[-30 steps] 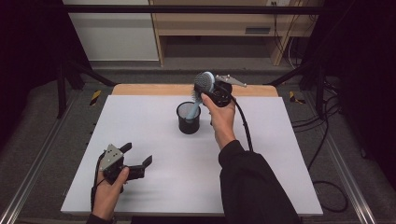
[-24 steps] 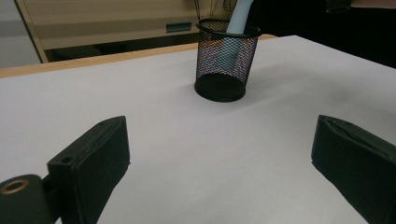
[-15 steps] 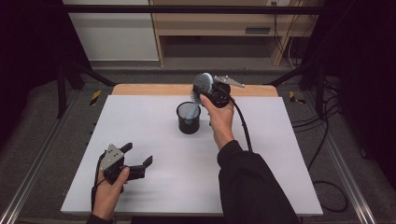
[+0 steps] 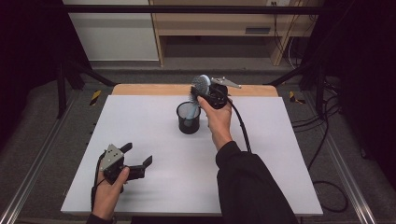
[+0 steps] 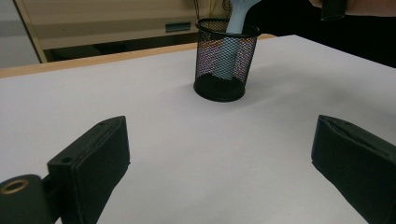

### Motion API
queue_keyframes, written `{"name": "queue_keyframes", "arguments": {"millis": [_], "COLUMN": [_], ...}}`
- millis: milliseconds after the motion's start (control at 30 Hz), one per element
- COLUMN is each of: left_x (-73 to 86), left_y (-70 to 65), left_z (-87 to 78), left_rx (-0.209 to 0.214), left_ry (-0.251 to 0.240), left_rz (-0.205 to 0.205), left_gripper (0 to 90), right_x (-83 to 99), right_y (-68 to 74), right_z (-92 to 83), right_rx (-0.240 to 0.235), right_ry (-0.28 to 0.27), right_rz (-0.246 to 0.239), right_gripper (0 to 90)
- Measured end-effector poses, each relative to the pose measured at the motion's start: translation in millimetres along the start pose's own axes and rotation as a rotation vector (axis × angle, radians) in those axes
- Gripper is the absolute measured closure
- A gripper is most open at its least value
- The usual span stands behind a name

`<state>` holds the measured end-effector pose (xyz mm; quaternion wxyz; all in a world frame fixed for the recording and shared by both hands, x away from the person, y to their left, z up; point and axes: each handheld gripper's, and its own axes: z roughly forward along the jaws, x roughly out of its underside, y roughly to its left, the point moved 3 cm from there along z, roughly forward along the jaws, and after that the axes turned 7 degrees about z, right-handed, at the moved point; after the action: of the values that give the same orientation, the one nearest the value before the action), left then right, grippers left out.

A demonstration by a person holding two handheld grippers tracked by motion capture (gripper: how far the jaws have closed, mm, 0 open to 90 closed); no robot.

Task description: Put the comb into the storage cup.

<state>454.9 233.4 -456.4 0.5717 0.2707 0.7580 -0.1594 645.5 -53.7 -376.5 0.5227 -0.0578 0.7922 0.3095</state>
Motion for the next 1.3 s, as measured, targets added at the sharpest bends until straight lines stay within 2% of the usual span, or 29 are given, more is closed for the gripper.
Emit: {"name": "queue_keyframes", "arguments": {"millis": [433, 1300], "left_x": [0.0, 0.2], "left_y": [0.3, 0.0], "left_z": [0.0, 0.1], "left_rx": [0.0, 0.004], "left_ry": [0.0, 0.004], "left_rz": [0.0, 0.002], "left_gripper": [4.5, 4.5], "right_x": [3.0, 10.6], "right_y": [1.4, -1.9], "right_z": [2.8, 6.9], "right_rx": [-0.001, -0.007], "right_ry": [0.009, 0.016], "right_rz": [-0.009, 0.023], "right_gripper": [49.2, 49.0]}}
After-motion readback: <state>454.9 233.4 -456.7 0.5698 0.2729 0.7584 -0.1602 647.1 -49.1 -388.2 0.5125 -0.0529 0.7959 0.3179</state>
